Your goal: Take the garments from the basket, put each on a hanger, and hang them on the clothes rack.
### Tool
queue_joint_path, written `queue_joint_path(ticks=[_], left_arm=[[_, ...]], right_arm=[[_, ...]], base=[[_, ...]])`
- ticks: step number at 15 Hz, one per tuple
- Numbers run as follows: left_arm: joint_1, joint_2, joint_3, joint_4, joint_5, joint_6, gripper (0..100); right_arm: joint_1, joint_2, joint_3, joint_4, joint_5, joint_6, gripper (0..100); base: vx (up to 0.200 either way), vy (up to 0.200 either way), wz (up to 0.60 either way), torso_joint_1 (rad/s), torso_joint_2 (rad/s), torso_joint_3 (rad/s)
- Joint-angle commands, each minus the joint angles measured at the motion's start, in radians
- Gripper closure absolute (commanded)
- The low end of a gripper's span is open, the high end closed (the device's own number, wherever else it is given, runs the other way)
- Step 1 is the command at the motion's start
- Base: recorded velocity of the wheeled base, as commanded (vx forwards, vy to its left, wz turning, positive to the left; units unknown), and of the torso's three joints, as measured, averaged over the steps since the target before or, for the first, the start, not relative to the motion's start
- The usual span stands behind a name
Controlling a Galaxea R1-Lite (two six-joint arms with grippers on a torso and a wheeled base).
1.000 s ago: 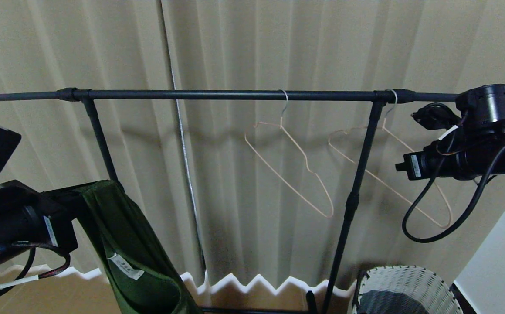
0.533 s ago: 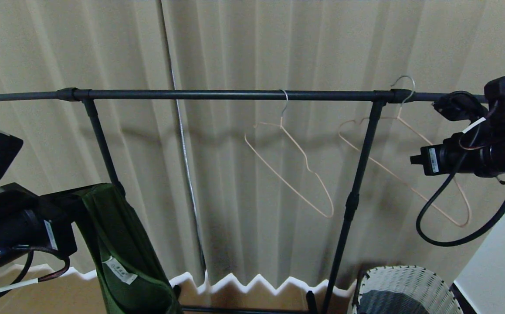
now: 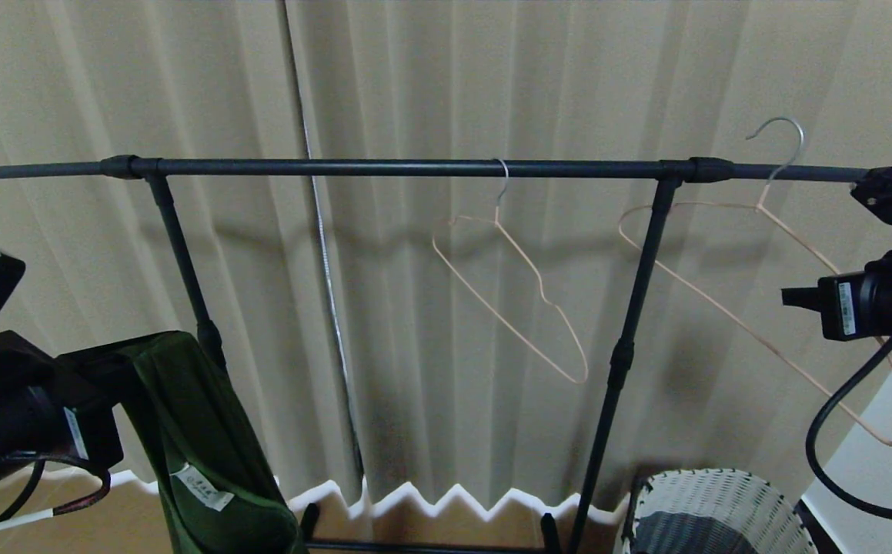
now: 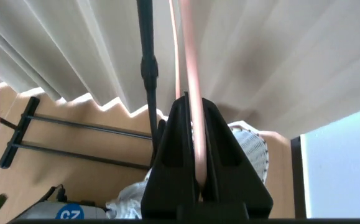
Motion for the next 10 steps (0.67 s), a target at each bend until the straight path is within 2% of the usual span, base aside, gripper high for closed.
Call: queue_joint_path(ticks=[1,8,10], left_arm=[[0.001,-0.014,-0.001,-0.001,0.000,0.000,100],[0.015,-0.015,0.002,-0.001,0.000,0.000,100],[0.015,-0.015,0.004,-0.001,-0.002,0.002,100]], right_arm=[[-0.011,-0.071,0.050,0.000,0.000,0.000,100],[-0.057,-0.149,0.140,0.000,0.002,-0.003,100],[-0.057,-0.169,0.170,0.000,0.003,-0.005,100]], base=[[-0.200,0.000,0.00,0.007,0.01,0.002],[-0.200,0.000,0.00,-0.002,0.00,0.002],[0.000,0.000,0.00,0.000,0.00,0.000]])
